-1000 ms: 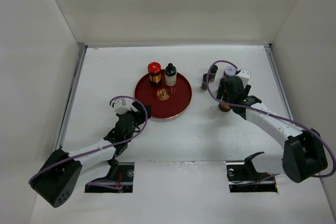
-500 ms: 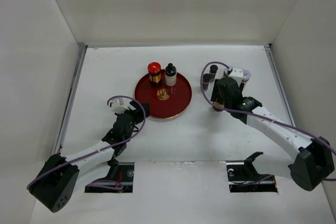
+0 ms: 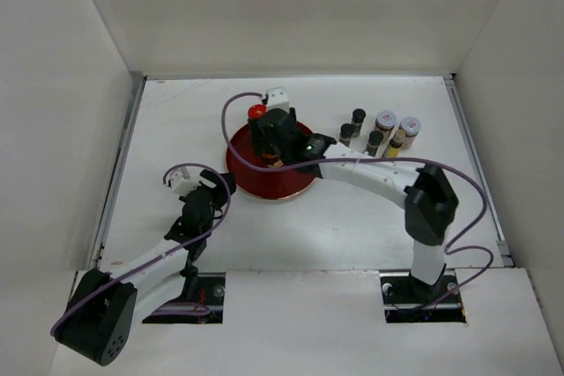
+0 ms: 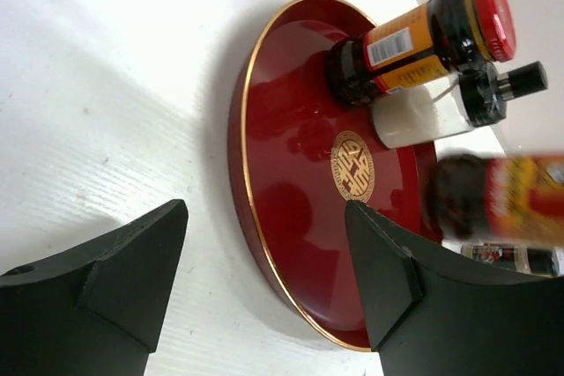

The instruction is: Organize the condiment bottles

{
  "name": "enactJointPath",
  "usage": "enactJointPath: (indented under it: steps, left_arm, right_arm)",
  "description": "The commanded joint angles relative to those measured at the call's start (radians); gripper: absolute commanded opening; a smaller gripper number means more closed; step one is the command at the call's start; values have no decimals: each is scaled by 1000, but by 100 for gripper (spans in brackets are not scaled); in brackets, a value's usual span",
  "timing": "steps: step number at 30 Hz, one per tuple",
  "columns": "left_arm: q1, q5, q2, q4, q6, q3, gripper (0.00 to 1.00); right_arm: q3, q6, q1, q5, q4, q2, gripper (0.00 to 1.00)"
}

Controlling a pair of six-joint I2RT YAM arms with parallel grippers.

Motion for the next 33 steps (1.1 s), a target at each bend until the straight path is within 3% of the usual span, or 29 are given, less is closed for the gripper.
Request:
enactJointPath:
  steps: [1, 8, 23, 25, 30, 33]
  left_arm:
    - [13, -23, -19, -26, -46, -6, 71]
    - [28, -78, -6, -102, -70, 4, 71]
    - [25, -86, 9, -101, -89, 6, 72]
    - [22, -84, 17, -93, -86, 8, 72]
    - [16, -74, 9, -79, -73, 4, 72]
    - [10, -72, 21, -67, -67, 8, 72]
  right_arm:
    - [197, -74, 15, -30, 131, 88, 56]
    - [389, -118, 22, -76, 177, 279, 56]
    - [501, -129, 22, -108, 211, 429, 59]
    - [501, -127, 22, -108, 209, 438, 62]
    - [495, -124, 22, -100, 211, 442, 83]
    - [477, -132, 35, -100, 229, 406, 89]
